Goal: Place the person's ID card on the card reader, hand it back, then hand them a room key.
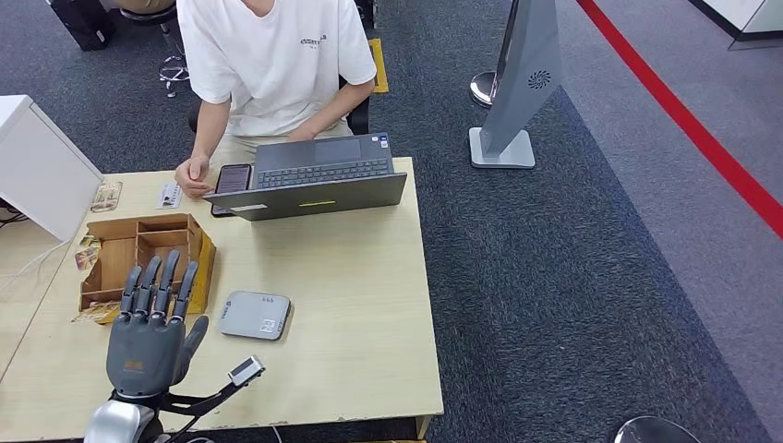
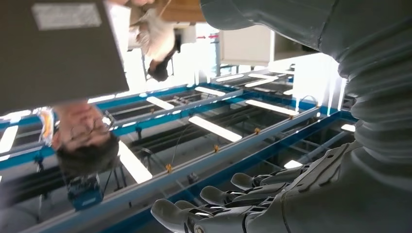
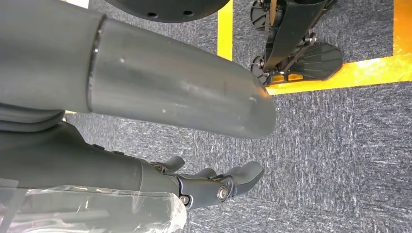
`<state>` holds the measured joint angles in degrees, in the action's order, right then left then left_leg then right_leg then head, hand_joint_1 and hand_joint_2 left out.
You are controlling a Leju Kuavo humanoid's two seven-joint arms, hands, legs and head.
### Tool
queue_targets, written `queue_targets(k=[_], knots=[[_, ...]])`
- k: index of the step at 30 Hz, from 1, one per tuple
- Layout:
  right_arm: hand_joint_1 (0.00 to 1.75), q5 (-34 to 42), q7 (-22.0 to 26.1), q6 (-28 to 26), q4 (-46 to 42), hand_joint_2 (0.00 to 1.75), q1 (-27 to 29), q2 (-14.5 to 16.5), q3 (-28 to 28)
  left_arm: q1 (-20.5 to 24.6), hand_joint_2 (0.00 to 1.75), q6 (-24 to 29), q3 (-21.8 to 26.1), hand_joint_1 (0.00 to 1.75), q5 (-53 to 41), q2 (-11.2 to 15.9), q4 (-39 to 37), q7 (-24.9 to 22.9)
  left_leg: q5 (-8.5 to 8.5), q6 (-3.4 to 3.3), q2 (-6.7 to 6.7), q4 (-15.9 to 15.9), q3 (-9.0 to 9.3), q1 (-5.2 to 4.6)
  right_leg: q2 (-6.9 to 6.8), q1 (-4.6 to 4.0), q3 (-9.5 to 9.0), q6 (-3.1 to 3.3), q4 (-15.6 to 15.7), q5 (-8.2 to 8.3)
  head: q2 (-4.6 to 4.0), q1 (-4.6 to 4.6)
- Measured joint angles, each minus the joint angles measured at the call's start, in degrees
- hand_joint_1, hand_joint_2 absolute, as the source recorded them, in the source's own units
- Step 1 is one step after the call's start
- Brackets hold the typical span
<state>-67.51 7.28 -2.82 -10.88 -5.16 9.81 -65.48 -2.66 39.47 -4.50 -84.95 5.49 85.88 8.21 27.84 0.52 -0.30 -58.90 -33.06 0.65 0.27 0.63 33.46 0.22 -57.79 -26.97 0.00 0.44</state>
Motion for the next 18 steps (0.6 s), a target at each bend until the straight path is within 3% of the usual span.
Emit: queue_targets(k=[6, 18], knots=[[0.0, 0.1, 0.0, 0.0, 0.0, 0.0, 0.0, -0.2, 0.2, 1.7, 1.75, 0.0, 4.6, 0.0, -1.0, 1.4, -9.3, 0.1, 0.0, 0.0, 0.0, 0.0, -0.01, 0.02, 0.0, -0.03, 0.01, 0.0, 0.0, -0.01, 0.0, -0.01], [0.0, -0.1, -0.1, 0.3, 0.0, 0.0, 0.0, -0.3, 0.4, 5.0, 1.75, 0.0, 6.8, 0.0, -0.9, 3.0, -19.6, -0.5, -0.01, 0.01, 0.03, 0.0, -0.02, 0.01, -0.04, -0.03, 0.01, 0.0, 0.0, 0.0, 0.0, 0.0]])
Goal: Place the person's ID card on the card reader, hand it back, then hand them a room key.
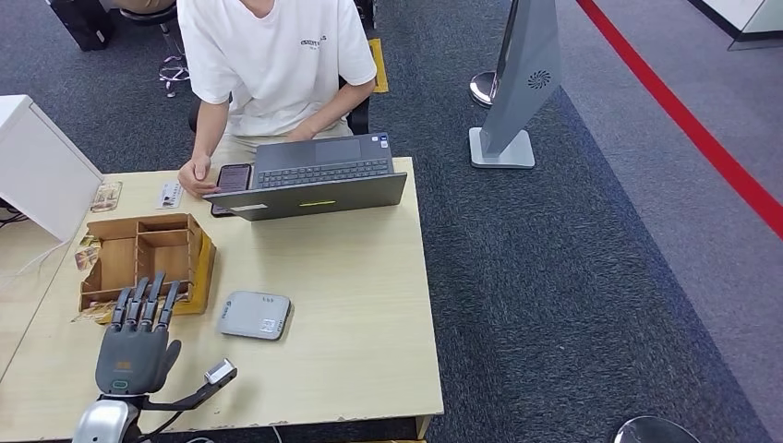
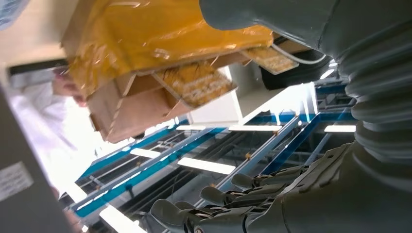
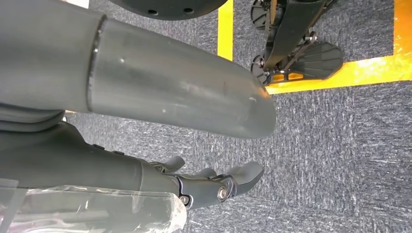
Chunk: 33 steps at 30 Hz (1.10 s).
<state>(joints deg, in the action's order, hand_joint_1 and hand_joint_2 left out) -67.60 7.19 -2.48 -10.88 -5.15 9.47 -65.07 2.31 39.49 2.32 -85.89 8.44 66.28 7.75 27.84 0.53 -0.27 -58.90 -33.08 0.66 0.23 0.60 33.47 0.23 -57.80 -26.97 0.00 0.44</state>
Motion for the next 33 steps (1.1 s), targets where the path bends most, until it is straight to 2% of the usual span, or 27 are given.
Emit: queue_targets(k=[8, 33], knots=[[0.0, 0.2, -0.5, 0.0, 0.0, 0.0, 0.0, -0.1, 0.1, 2.2, 1.75, 0.0, 2.6, 0.0, 0.2, 0.9, -5.0, 1.2, -0.03, 0.04, 0.0, 0.0, 0.01, 0.02, 0.01, -0.01, 0.0, 0.01, 0.0, 0.0, 0.0, -0.01], [0.0, -1.2, -0.4, 0.3, 0.0, 0.0, -0.1, -0.2, 1.3, 6.2, 1.75, 0.0, 4.9, 0.0, -1.4, -0.9, -6.4, 1.7, -0.04, 0.05, 0.02, 0.0, 0.0, 0.01, 0.0, -0.01, 0.01, 0.01, 0.0, 0.0, 0.0, -0.01]])
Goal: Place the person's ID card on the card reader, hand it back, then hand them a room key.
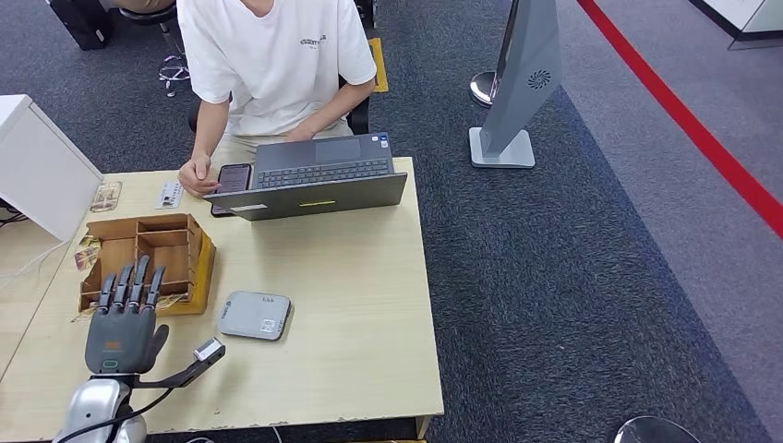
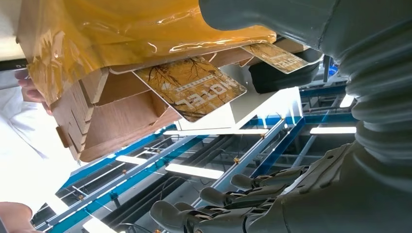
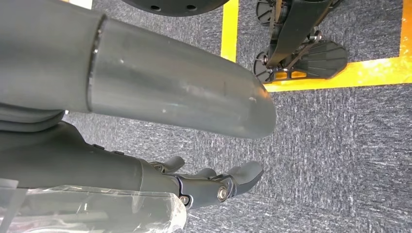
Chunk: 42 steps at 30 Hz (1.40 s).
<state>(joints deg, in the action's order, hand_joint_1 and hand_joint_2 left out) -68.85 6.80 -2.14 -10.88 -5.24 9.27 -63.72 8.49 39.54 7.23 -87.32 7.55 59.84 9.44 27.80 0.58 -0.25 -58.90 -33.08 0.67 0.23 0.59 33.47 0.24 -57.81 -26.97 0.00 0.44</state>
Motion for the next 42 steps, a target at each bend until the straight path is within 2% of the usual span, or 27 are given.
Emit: queue_targets(k=[11, 15, 26, 42], knots=[[0.0, -0.2, 0.0, 0.0, 0.0, 0.0, 0.0, 0.0, 0.0, 0.6, 1.75, 0.0, 0.0, 0.03, 0.8, 0.1, -0.1, -0.4, 0.0, 0.0, 0.0, 0.0, 0.0, 0.0, 0.0, 0.0, 0.0, 0.0, 0.0, 0.0, 0.0, 0.0], [0.0, -0.2, 0.0, 0.0, 0.0, 0.0, 0.0, 0.0, 0.0, 0.7, 1.75, 0.0, 0.0, 1.75, 1.2, 0.1, -0.7, -0.5, 0.0, 0.0, 0.0, 0.0, 0.0, 0.0, 0.0, 0.0, 0.0, 0.0, 0.0, 0.0, 0.0, 0.0], [0.0, -0.3, 0.3, 0.5, 0.0, 0.0, 0.0, 0.0, 0.0, 4.4, 1.75, -0.1, 0.0, 1.75, 5.4, 1.3, -10.3, -1.2, -0.03, -0.02, 0.01, 0.0, 0.0, 0.01, -0.01, 0.0, -0.01, 0.01, 0.0, 0.01, 0.0, 0.01], [0.0, -0.1, 0.5, 0.5, 0.0, 0.0, 0.0, 0.0, 0.0, 5.7, 1.75, -0.2, 0.0, 1.75, 7.1, 1.5, -13.0, -0.6, -0.03, -0.02, 0.0, 0.0, 0.01, 0.0, 0.0, 0.0, -0.02, 0.01, 0.0, 0.01, 0.0, 0.0]])
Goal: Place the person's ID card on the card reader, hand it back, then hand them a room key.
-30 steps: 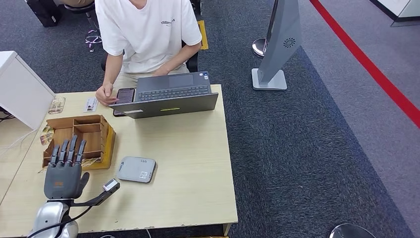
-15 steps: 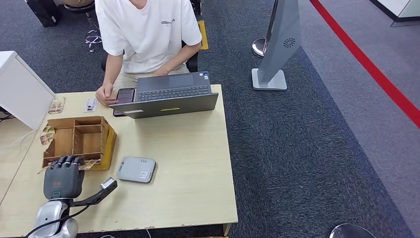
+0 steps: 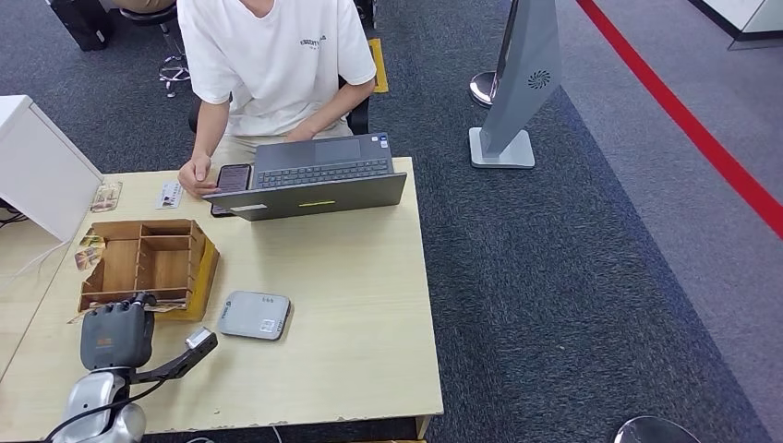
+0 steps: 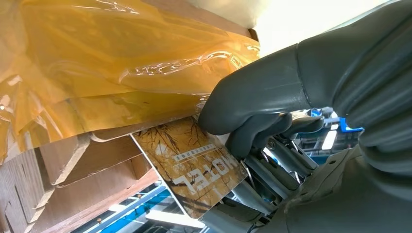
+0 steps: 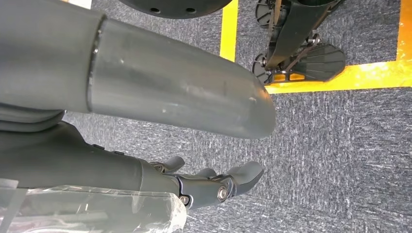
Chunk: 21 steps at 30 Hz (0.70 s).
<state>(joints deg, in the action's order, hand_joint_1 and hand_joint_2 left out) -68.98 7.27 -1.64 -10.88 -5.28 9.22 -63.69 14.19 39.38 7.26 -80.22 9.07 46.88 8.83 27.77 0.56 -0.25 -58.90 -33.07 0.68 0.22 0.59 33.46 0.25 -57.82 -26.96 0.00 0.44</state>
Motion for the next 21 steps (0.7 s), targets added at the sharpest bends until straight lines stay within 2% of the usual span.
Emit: queue_targets(k=[7, 10, 13, 15, 21], knots=[[0.0, 0.1, 0.0, 0.0, 0.0, 0.0, 0.0, -0.1, 0.0, -0.2, 1.75, 0.4, 0.0, 1.75, 2.4, 0.0, 0.0, 1.3, 0.0, 0.0, 0.0, 0.0, 0.0, 0.0, 0.0, 0.0, 0.0, 0.0, 0.0, 0.0, 0.0, 0.0], [0.0, 0.0, 0.0, 0.1, 0.0, 0.0, 0.0, -0.1, 0.0, -1.6, 1.75, 0.5, 0.2, 1.75, 0.3, -0.5, 2.8, 2.3, 0.0, 0.0, -0.02, 0.0, 0.0, 0.0, 0.02, 0.0, 0.01, 0.0, 0.0, 0.0, 0.0, 0.01], [0.0, 0.2, 0.1, 0.1, 0.0, 0.0, 0.0, -0.1, 0.0, -4.0, 1.75, 0.6, 0.7, 1.75, -1.6, -1.9, 8.7, 3.6, 0.0, 0.0, -0.01, 0.0, -0.01, -0.03, 0.02, 0.0, 0.02, -0.01, 0.0, -0.01, 0.0, 0.0], [0.0, 0.7, 0.1, 0.0, 0.0, 0.0, 0.0, -0.1, 0.0, -5.9, 1.75, 0.3, 0.2, 1.75, -2.6, -2.8, 13.6, 2.4, 0.01, -0.01, -0.01, 0.0, -0.01, -0.03, 0.02, 0.0, 0.03, -0.01, 0.0, -0.01, 0.0, 0.0], [0.0, 2.1, 0.3, -0.7, 0.0, 0.0, 0.1, -0.1, -0.6, -12.3, 1.75, -4.2, -6.9, 1.75, -6.3, -4.0, 32.0, -3.9, 0.04, -0.03, 0.01, 0.0, -0.05, -0.04, 0.0, 0.01, 0.05, -0.03, 0.0, -0.01, 0.0, 0.0]])
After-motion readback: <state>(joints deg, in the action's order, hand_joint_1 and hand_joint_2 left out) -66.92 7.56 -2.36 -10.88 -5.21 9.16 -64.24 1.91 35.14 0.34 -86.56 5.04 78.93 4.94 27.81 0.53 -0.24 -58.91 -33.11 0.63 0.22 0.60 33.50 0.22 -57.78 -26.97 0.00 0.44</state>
